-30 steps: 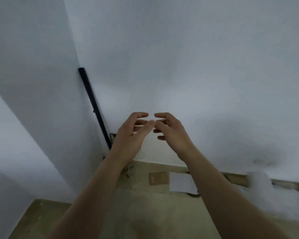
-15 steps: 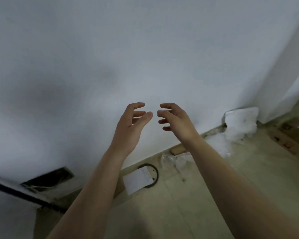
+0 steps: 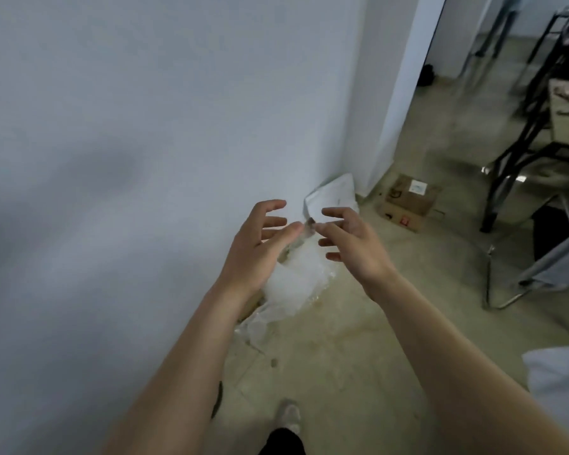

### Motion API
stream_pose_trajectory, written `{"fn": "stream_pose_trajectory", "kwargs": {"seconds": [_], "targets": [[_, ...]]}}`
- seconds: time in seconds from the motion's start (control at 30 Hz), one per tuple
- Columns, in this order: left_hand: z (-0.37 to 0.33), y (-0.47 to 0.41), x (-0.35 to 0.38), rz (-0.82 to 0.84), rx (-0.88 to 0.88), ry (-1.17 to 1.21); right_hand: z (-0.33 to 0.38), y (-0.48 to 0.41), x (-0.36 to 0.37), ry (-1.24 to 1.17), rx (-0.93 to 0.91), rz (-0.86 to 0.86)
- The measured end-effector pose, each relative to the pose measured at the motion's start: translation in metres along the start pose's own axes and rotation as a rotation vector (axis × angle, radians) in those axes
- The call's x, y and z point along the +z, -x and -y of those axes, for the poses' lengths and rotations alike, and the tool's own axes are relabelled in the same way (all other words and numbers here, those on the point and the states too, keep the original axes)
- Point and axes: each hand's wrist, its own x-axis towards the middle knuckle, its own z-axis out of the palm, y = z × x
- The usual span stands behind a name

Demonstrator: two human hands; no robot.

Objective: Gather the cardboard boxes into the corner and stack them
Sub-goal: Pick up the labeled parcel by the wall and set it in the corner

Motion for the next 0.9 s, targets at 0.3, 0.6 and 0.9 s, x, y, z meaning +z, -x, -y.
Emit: {"fn": "stream_pose_trajectory", "kwargs": {"seconds": [0.3,0.6,0.9], "targets": [[-0.008,-0.190,0.069,0.176,0.048,0.041,0.008,-0.135,-0.074,0.054,0.074,-0.292],[-0.027,-0.304,0.155,0.413,0.060,0.011,-0.010,-0.220,-0.157,0.036,0.161,-0.445],[-0.047,-0.438,0.264,0.407,0.016,-0.122,-0.045,-0.350,-0.274,-0.053,0.186,-0.472]]}}
